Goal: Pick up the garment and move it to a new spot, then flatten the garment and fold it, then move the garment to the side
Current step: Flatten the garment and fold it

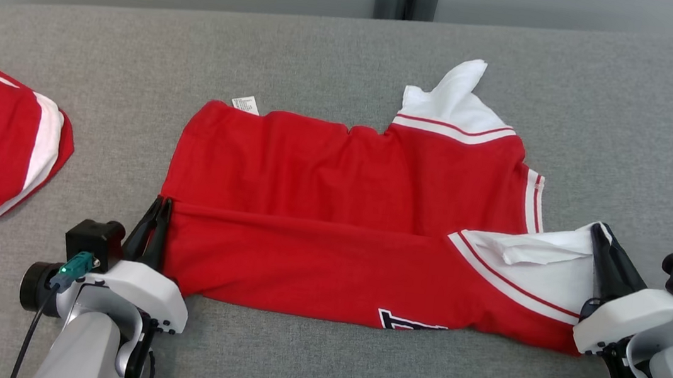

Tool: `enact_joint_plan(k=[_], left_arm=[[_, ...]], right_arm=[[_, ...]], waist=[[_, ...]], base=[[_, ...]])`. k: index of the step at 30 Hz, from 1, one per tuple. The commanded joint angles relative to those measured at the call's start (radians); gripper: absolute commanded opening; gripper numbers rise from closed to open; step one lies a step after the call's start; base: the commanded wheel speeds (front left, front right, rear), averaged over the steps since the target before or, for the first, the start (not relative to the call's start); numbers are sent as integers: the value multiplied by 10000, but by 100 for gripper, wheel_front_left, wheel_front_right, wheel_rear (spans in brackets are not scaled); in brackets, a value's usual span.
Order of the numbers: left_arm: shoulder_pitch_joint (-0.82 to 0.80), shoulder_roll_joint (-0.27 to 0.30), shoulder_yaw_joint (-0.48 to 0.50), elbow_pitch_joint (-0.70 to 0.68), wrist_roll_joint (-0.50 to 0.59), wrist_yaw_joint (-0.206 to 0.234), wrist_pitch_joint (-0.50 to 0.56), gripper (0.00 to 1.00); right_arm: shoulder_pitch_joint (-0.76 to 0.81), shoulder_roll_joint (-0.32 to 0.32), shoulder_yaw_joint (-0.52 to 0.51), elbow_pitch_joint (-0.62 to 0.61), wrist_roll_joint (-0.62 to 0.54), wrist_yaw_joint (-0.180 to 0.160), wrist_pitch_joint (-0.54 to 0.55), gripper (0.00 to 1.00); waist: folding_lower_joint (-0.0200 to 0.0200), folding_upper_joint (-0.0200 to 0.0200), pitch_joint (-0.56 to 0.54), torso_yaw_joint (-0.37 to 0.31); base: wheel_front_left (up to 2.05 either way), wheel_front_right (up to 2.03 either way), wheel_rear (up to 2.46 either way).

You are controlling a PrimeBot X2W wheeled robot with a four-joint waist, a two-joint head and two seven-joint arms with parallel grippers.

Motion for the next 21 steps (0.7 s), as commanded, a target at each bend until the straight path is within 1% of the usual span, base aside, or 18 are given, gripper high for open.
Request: enact_joint_plan(k=[1, 2, 3, 4, 5, 8, 11, 16, 21], left_arm=[[-235, 58, 6, 51, 46, -20, 0, 0], [-306, 60, 19, -2, 48, -6, 0, 27], [-365, 58, 25, -79, 43, 8, 0, 90], [-365, 58, 25, -79, 43, 8, 0, 90], [-367, 56, 31, -143, -4, 48, 0, 100], [-145, 50, 83, -466, -207, 241, 0, 100], [240, 58, 40, -854, -395, 365, 0, 100], [1125, 50, -216, -1334, -716, 524, 0, 100], [1850, 53, -366, -1415, -1002, 671, 0, 100]], right_arm=[[-256, -14, -5, 188, 71, -7, -110, 3], [-362, 16, -63, 264, 103, -7, -132, 48], [-463, 55, -82, 284, 120, -7, -157, 100], [-463, 55, -82, 284, 120, -7, -157, 100], [-523, 100, -93, 296, 183, -7, -173, 100], [-568, 60, -328, -125, 125, -7, -172, 100], [-117, 37, -646, -626, 59, -7, -161, 100], [1117, 3, -886, -1463, 80, -5, -161, 100], [2451, -15, -764, -1800, 271, -5, -164, 100]], waist=[[0, 0, 235, 43], [0, 0, 295, 49], [0, 0, 359, 57], [0, 0, 359, 57], [0, 0, 392, 62], [0, 0, 461, 76], [0, 0, 413, 108], [0, 0, 105, 165], [0, 0, -255, 146]], base=[[0, 0, 0], [0, 0, 0], [0, 0, 0], [0, 0, 0], [0, 0, 0], [0, 0, 0], [0, 0, 0], [0, 0, 0], [0, 0, 0]])
